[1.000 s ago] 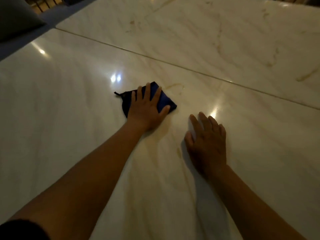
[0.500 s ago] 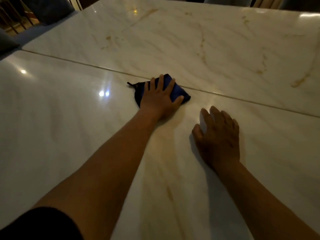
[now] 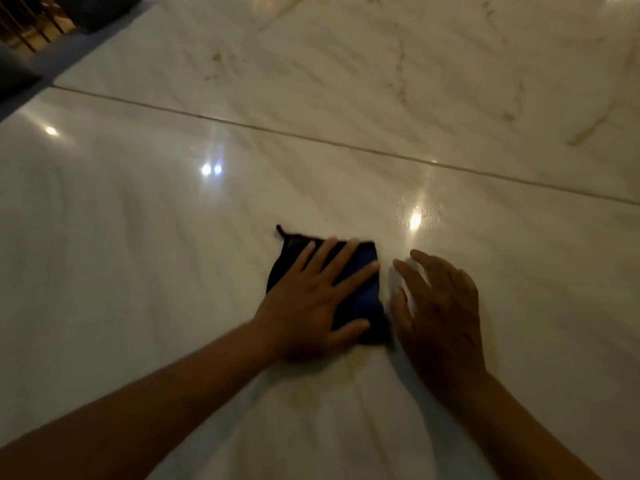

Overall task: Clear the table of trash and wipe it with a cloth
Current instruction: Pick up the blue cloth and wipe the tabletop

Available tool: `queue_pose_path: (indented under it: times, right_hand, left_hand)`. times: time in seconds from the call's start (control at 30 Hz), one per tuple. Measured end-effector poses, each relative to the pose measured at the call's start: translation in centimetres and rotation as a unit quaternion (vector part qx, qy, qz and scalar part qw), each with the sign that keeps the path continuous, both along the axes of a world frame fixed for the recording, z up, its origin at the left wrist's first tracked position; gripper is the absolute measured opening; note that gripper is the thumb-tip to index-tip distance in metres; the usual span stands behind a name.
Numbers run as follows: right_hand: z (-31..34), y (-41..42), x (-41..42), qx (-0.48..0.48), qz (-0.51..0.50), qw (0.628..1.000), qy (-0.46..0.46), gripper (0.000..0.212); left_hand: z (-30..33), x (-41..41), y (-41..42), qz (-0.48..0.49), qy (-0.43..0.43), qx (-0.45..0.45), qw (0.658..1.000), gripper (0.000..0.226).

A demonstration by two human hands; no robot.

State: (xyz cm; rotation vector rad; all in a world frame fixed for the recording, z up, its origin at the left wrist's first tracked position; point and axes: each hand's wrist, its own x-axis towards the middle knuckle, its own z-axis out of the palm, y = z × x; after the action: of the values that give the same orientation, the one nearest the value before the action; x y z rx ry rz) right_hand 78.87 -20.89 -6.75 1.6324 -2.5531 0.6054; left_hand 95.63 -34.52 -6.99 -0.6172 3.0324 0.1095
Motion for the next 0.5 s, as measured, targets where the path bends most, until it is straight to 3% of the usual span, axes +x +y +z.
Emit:
queue_pose_path:
  times: [0.13,0.23,0.4,0.5]
  right_hand:
    - [-0.2,2.5,0.8,0.028,-0.05,0.998,-0.015,0.054]
    - [-0.3,4.1,1.9,0.052,-0.059,0.997,-0.011,0.056]
    - [0.3,8.7,4.6,0.054,-0.046,0.997,-0.026,0.054]
    - [0.0,11.8,6.6,0.068,-0.023,0.997,-0.017,0.055]
  left_hand:
    - [0.4,-3.7,-5.2,0.142,-0.023,0.012,0.99,0.081]
    - [-0.2,-3.5,-3.9,0.194,-0.017,0.019,0.981,0.079]
    - [0.7,4.4,9.8,0.106,0.016,0.042,0.993,0.08]
    - [1.3,10.1,18.0,0.042,-0.012,0.048,0.998,0.081]
